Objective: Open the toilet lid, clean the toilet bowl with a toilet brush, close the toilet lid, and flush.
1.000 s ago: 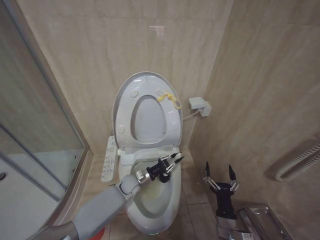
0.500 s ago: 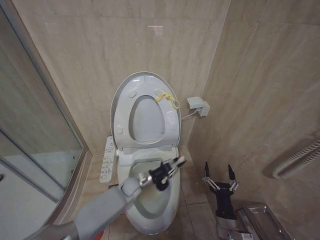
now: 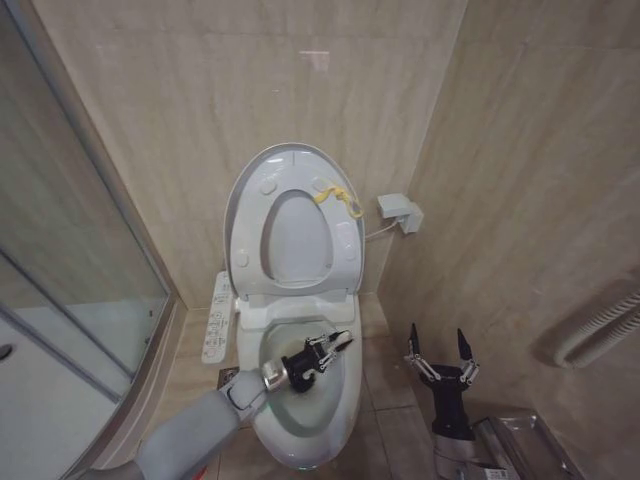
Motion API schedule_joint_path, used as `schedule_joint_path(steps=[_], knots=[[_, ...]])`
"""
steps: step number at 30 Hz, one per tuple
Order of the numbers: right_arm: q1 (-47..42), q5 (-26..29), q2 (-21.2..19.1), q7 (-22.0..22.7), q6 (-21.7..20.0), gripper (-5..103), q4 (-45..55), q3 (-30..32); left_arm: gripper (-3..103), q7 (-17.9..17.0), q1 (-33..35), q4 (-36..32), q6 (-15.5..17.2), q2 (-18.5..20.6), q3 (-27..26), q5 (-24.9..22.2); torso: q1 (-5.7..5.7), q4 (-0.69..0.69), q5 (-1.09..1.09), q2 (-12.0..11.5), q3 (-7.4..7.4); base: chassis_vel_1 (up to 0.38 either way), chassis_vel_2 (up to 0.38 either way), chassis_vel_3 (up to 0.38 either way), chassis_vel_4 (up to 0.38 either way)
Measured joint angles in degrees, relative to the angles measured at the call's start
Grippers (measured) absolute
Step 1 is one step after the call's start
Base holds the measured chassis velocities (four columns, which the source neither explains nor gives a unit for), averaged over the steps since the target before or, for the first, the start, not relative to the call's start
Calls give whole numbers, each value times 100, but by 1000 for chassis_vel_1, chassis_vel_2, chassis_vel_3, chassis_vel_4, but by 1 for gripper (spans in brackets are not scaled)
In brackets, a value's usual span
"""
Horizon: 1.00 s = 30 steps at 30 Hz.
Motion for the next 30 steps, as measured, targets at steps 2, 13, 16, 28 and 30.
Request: schedule_joint_path(steps=[2,13,16,28,30], knots=[[35,19,0,4,-6,100,-9,21,22,-30,-50,-231,33,-79,30,-36,-1,-11,-2,1,-2,0,0,0,0],[66,23,0,-4,-23,100,-62,-12,22,70,-52,89,-57,150,150,-101,0,4,1,0,0,-20,-2,-5,2],[89,10,0,-4,-14,100,-94,-3,22,29,-175,-343,17,85,260,-200,-1,-14,0,1,-2,-44,-10,-15,-23],[124,6,1,-1,7,100,-192,23,22,39,5,-522,120,-3,129,-313,-1,-13,-1,1,-2,-8,-2,4,3],[119,9,-2,-2,16,100,-201,29,22,41,38,-382,111,-6,122,-277,0,-12,1,1,-1,-40,-69,-24,-25]])
